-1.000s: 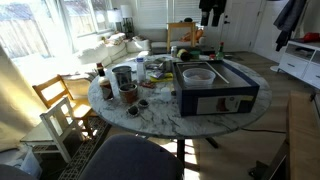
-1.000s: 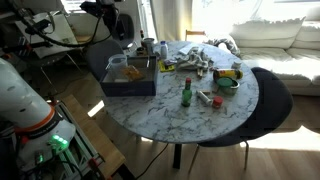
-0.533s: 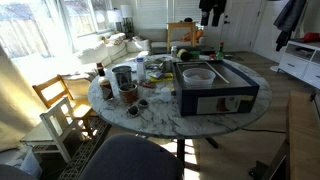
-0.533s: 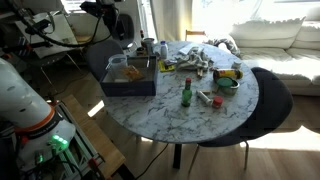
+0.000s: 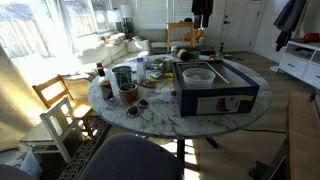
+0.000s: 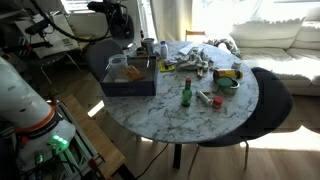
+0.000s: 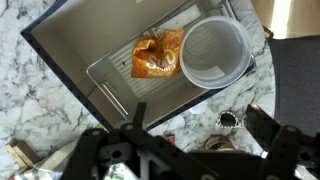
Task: Move the yellow can to the right
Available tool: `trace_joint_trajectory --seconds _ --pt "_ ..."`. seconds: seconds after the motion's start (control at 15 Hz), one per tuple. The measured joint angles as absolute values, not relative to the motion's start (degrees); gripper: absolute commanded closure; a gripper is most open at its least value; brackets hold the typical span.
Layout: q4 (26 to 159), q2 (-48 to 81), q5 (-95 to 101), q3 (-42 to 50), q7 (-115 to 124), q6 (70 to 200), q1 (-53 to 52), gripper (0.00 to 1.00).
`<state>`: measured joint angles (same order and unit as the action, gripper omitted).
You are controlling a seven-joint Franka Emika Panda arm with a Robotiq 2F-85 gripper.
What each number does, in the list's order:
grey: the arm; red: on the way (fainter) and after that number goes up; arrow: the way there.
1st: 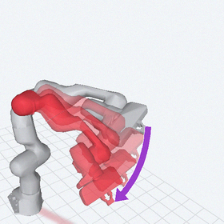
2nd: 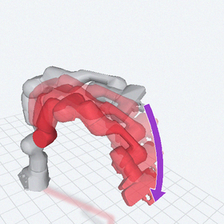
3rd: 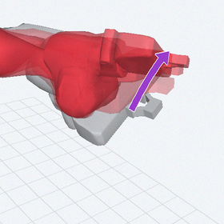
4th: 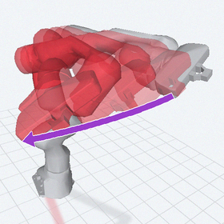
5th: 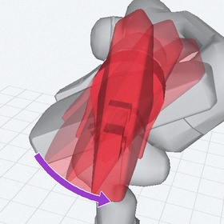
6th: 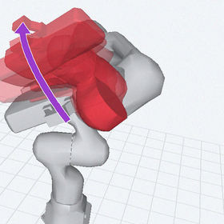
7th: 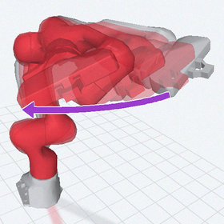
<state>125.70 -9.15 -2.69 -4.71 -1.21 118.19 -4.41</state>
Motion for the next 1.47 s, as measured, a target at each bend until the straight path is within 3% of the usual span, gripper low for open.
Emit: trace_joint_trajectory --seconds 0.73,1.47 --pt "100.93 17.98 17.04 -8.19 -3.20 114.16 -11.38 0.00" --pt "97.08 21.32 17.93 -7.95 -3.19 119.60 -11.63 0.00"
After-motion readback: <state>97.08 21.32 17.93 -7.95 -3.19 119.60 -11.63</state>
